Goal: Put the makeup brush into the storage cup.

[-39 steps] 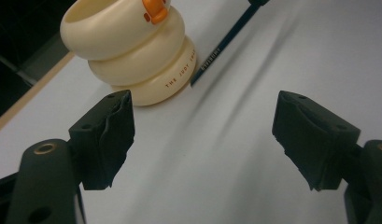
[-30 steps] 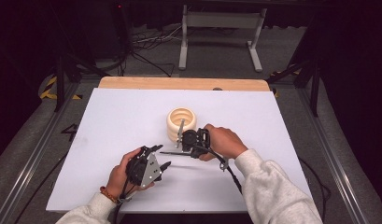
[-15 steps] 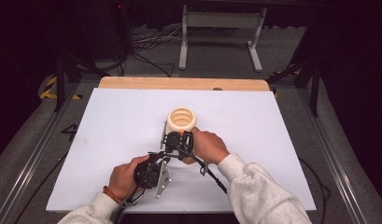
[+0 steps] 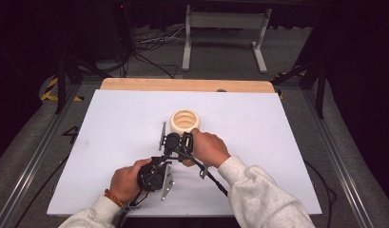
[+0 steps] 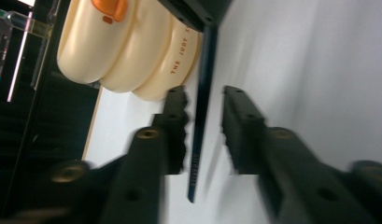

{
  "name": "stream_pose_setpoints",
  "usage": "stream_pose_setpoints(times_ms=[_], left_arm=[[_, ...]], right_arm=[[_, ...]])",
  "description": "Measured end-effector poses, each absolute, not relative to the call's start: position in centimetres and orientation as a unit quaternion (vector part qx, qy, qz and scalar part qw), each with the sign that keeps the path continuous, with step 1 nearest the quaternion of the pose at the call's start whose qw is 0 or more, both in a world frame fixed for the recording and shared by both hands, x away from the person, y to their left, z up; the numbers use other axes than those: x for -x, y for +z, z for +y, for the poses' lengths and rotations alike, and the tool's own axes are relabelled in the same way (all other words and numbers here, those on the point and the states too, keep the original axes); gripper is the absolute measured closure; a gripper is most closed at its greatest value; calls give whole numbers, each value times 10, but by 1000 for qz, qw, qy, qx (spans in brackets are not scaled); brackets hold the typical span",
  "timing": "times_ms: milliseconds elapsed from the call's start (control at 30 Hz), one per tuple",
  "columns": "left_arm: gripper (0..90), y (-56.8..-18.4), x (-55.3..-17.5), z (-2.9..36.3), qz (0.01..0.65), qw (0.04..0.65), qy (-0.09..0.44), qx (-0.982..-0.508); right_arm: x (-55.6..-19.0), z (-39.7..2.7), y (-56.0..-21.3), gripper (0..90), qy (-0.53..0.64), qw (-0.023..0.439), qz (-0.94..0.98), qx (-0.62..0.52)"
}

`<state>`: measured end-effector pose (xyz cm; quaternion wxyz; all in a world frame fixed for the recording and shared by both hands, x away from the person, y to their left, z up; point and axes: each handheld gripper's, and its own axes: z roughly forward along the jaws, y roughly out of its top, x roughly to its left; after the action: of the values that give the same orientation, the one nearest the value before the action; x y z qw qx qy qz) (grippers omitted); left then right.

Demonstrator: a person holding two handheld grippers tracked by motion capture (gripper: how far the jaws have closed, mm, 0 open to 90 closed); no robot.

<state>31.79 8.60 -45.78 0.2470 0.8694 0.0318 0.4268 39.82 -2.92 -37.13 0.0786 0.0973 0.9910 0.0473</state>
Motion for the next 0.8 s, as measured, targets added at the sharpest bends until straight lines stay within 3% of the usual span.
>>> stream_pose_setpoints(times_ms=[100,200,300,333,467,500,800], left_arm=[[561,-457,-318,85,34,248,420,-872],[564,-458,-319,84,34,235,422,-875],[623,-455,-320,85,29,205,428,-880],[679,-453,-320,86,24,201,430,-880],[812,-458,-320,85,38,224,435,-871],[820,-453,-320,86,23,185,440,-878],[833,-451,-321,88,30,181,431,-884]], right_arm=[[-399,-29,-369,842,44,86,991,-97],[-397,-27,-369,842,45,82,991,-90],[-394,-23,-369,842,50,78,992,-86],[-393,-22,-369,842,52,77,992,-84],[-390,-18,-369,842,60,70,992,-84],[-390,-17,-368,843,61,70,992,-82],[-388,-15,-366,842,68,73,992,-82]])
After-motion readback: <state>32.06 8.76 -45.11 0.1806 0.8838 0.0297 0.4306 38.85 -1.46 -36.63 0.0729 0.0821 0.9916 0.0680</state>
